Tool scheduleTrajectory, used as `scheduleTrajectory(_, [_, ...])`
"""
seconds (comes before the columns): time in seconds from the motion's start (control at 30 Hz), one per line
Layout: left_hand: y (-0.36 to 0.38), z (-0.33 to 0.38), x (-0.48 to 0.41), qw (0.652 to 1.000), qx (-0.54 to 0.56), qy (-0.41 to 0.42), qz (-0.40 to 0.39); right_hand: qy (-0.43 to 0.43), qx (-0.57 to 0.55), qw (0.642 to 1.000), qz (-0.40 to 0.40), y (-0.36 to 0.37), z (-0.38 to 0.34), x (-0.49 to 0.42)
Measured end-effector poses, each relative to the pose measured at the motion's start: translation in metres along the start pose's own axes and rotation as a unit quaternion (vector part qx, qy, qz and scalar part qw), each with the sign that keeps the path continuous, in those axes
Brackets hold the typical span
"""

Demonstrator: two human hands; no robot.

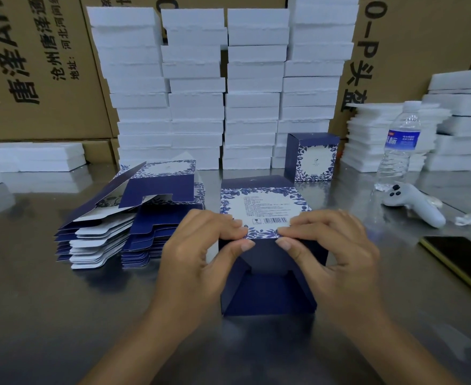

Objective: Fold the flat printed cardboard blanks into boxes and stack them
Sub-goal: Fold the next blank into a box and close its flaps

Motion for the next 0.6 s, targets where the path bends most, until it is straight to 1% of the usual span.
scheduleTrajectory(0.23, [-0.002, -0.004, -0.001, 1.000, 0.008, -0.010, -0.005, 0.034, -0.011, 0.999, -0.009, -0.004, 0.012, 0.001])
scheduleTrajectory(0.47, [-0.007, -0.004, -0.001, 1.000, -0.017, -0.020, -0.011, 0.033, -0.022, 0.999, -0.009, -0.001, 0.009, 0.000])
scheduleTrajectory(0.6, [-0.011, -0.005, -0.002, 0.999, -0.009, -0.034, -0.001, 0.037, -0.023, 0.999, -0.013, -0.002, 0.012, 0.001])
Point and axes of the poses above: each hand's wrist, its own x-axis away from the middle knuckle, its own y-axis out of the palm, z = x × y, the point moved 10 cm from there along -x, towards the middle knuckle, and after that the axes turned 1 degree about x, right-handed, at the moved point
